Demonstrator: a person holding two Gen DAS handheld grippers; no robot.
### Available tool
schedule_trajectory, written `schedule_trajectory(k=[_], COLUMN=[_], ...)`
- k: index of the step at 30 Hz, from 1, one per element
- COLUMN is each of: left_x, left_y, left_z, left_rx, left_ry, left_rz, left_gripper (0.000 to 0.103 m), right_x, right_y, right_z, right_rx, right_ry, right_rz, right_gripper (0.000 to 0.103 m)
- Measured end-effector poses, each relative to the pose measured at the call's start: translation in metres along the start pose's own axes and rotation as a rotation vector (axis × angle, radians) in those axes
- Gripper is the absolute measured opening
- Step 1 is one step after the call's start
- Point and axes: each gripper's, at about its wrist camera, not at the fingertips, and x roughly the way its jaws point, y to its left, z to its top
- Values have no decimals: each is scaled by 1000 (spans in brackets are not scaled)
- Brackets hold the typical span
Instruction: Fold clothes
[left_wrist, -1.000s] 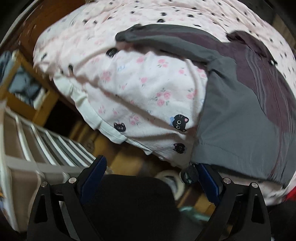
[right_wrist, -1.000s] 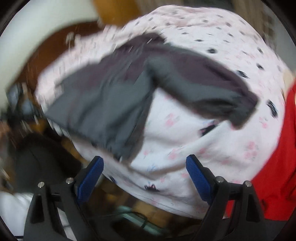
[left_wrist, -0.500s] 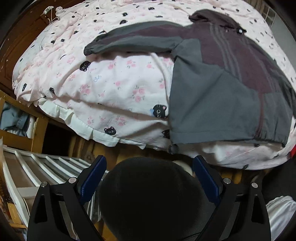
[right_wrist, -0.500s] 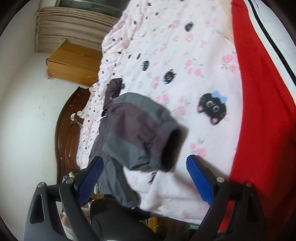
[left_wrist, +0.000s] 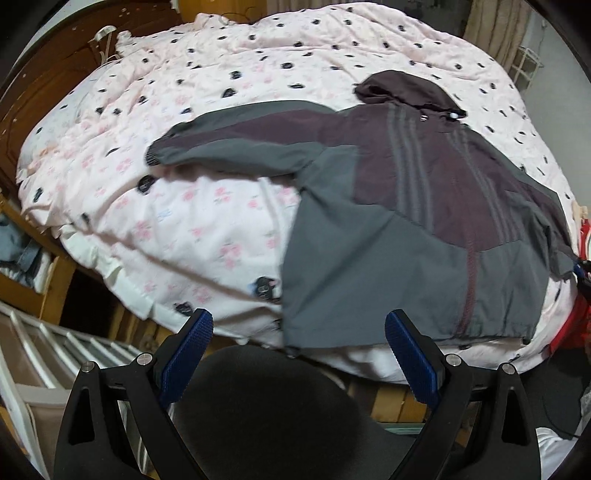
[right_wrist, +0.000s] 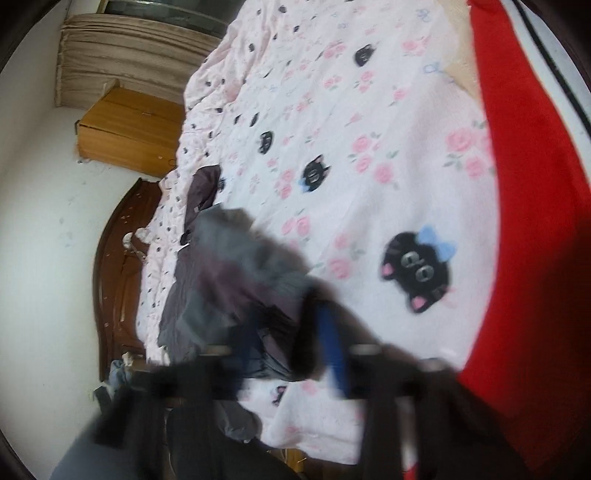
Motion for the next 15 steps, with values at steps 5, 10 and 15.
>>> schedule_trajectory(k=[5,10,15], left_x=[3,8,12], left_y=[-17,-23,-27], left_z=[1,3,2], left_rx=[28,15,19], left_ry=[-6,-4,-3], left_rz=[-11,-33,-47], left_gripper=[92,92,92], right_x=[-26,-53,-51], right_y=[8,11,-7], right_z=[6,14,25], right_rx=[-37,-41,-3], right_ry=[-88,-169,-205], right_rz=[-40,-106,-257], right_gripper=[8,7,1])
